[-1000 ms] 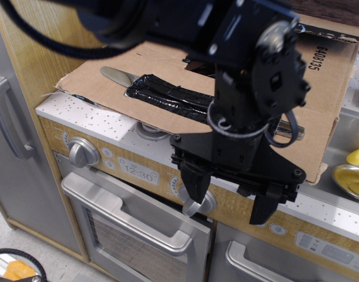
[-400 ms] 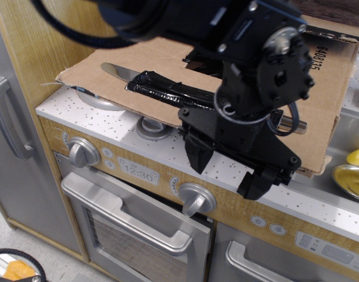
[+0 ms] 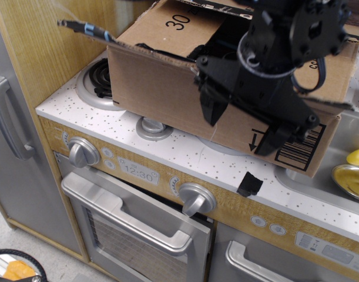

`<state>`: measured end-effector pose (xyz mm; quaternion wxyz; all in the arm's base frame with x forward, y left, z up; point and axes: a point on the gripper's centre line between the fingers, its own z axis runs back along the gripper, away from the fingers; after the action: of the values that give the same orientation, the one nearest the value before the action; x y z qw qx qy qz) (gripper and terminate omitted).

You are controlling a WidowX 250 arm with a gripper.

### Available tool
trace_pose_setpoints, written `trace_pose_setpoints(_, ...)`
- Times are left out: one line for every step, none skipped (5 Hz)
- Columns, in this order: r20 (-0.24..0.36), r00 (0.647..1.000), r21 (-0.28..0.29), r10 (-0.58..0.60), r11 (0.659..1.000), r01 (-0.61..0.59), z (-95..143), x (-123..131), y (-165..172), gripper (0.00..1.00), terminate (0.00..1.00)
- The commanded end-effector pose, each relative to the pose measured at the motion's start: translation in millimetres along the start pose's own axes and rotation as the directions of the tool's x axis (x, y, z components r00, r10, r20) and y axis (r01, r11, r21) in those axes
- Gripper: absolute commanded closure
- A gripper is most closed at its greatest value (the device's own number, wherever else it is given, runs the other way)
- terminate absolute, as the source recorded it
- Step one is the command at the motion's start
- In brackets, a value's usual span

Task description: Close large4fbox flaps

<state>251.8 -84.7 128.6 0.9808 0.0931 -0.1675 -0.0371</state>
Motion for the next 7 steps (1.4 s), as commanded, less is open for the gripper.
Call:
trace_pose_setpoints(0.079,0.996,-0.010,-0.051,0.999,0.052,20.2,44.1,15.8,0.00,0.00)
trace_pose_setpoints(0.083,0.993,-0.022,-0.086,0.996,0.089,26.0,69.2,26.0,0.00,0.00)
trace_pose_setpoints(0.112,0.987,-0.061,-0.119,0.990,0.126,17.3,92.4,36.0,0.00,0.00)
trace_pose_setpoints(0.088,0.990,-0.133,-0.114,0.983,0.126,3.8,110.0,39.6,0.00,0.00)
trace_pose_setpoints(0.099,0.989,-0.192,-0.107,0.973,0.125,-18.9,119.8,39.4,0.00,0.00)
trace_pose_setpoints(0.058,0.996,-0.216,-0.063,0.974,0.074,-39.6,119.9,39.9,0.00,0.00)
trace_pose_setpoints(0.069,0.996,-0.248,-0.059,0.966,0.075,-56.6,114.4,38.5,0.00,0.00)
